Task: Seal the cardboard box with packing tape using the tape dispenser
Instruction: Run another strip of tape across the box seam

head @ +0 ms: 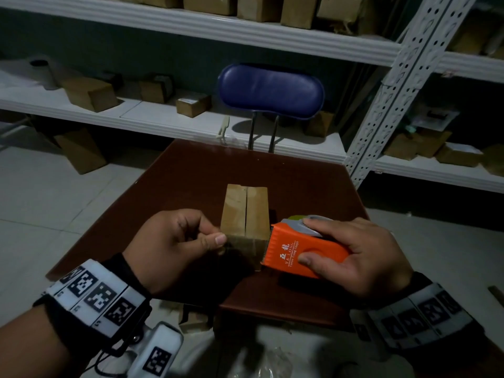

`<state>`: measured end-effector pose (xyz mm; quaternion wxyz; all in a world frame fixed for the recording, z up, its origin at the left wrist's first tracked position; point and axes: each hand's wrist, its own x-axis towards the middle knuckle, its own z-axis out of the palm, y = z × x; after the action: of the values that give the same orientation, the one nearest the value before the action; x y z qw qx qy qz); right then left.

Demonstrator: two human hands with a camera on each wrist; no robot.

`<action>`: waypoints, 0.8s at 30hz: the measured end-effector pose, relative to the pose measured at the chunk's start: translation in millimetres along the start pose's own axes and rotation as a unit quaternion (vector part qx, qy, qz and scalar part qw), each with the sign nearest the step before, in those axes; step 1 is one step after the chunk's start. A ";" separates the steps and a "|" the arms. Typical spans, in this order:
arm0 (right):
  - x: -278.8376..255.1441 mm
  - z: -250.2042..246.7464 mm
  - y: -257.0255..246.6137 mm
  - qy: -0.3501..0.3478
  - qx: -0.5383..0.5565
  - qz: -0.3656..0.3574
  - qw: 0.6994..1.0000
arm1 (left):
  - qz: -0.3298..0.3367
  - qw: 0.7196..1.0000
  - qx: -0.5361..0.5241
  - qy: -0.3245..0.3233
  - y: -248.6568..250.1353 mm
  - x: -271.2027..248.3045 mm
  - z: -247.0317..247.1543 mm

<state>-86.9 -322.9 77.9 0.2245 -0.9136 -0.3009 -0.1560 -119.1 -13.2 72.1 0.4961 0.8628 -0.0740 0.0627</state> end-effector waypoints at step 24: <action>1.6 7.9 3.8 -0.018 -0.050 0.035 0.998 | -0.021 0.996 0.083 0.014 -24.3 15.9 1.4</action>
<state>-82.1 -320.9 70.7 0.1782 -0.9363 -0.2648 -0.1465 -98.8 -3.4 53.7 0.4251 0.9014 -0.0433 0.0707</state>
